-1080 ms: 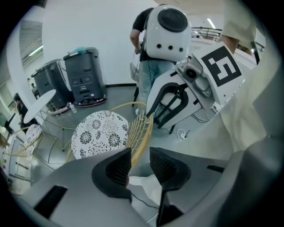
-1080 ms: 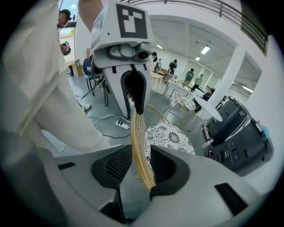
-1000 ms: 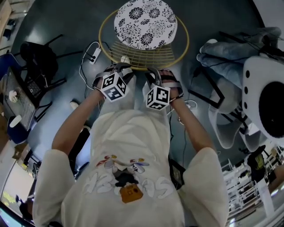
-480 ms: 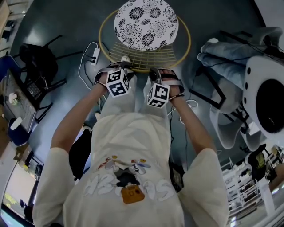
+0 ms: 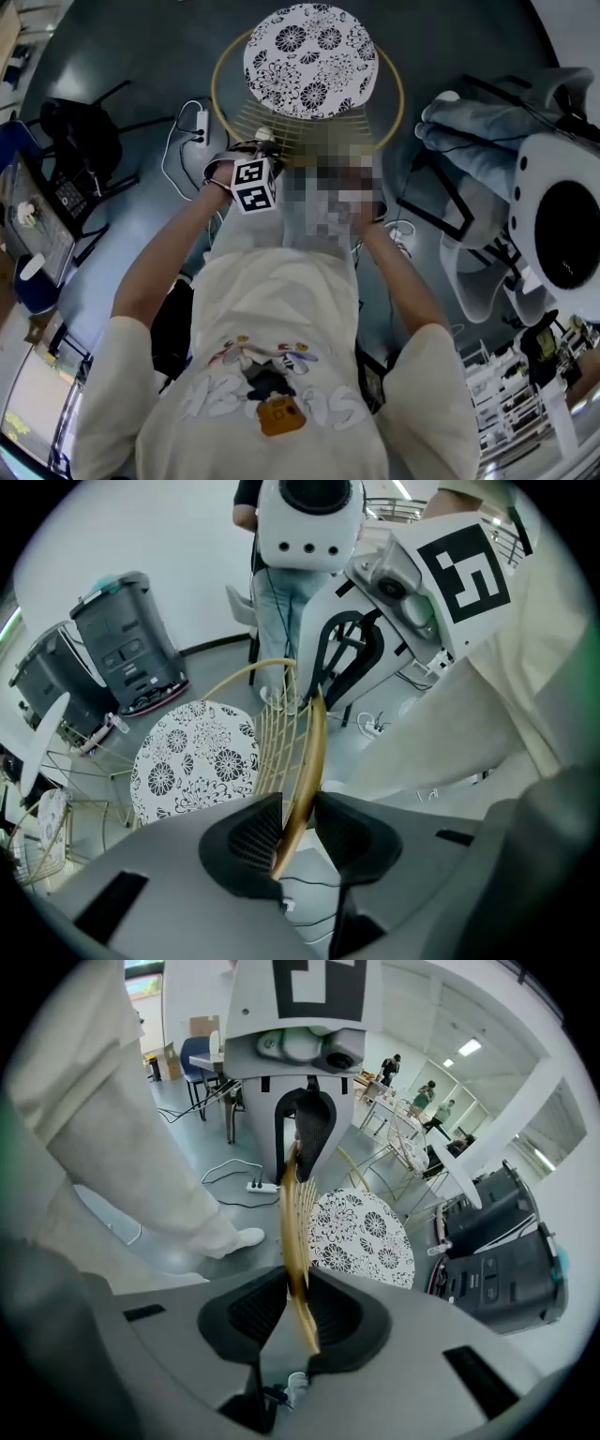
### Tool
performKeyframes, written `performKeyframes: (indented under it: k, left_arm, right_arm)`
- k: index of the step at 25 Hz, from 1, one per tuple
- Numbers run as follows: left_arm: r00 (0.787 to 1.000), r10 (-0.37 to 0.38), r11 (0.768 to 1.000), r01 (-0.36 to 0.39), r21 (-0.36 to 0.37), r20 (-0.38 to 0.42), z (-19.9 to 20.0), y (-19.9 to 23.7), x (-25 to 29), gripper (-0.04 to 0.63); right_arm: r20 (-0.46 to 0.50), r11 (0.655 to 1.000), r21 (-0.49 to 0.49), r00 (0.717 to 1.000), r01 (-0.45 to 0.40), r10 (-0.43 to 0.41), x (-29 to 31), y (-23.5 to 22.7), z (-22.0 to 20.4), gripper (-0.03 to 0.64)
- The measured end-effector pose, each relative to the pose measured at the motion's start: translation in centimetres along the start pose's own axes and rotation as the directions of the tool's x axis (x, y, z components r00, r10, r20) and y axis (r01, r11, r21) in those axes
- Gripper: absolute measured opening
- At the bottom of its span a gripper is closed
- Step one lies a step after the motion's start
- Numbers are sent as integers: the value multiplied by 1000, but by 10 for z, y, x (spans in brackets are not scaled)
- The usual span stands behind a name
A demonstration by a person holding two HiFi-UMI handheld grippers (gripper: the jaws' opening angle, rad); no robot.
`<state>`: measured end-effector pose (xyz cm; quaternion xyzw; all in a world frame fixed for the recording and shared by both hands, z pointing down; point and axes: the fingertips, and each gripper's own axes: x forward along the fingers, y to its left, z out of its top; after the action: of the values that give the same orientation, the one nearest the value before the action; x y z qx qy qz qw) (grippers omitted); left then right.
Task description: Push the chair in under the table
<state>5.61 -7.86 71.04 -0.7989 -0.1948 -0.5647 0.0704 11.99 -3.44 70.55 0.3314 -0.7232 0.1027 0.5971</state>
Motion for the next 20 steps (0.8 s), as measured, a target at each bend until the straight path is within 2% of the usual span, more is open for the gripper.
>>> performKeyframes:
  k: [7,11,13,16,20]
  left_arm:
    - [998,-54,998,54,-42,15,6,3,-4,110]
    - [999,-30,998,31,-46,34,7,6,-5,112]
    - [999,-16,999,18,-51,39,6,7,-3,112]
    - [999,2,998,1,-60,48,6,8,4,112]
    - [997,24,997,-19,-71,68,-1,2,15,112]
  right_arm:
    - [-13,1000,-6,1000,-7,7,2,-5,-1,83]
    - [-20,1000,7,999,-26,27,2,-11,-2,117]
    - [-18,1000,0,1000,-19,19,4,-10,-3,113]
    - [-19,999,-44,1000,21,-22,9,-7,-5,69]
    - [-28,995,-79,998,52,-55,18,4,-7,66]
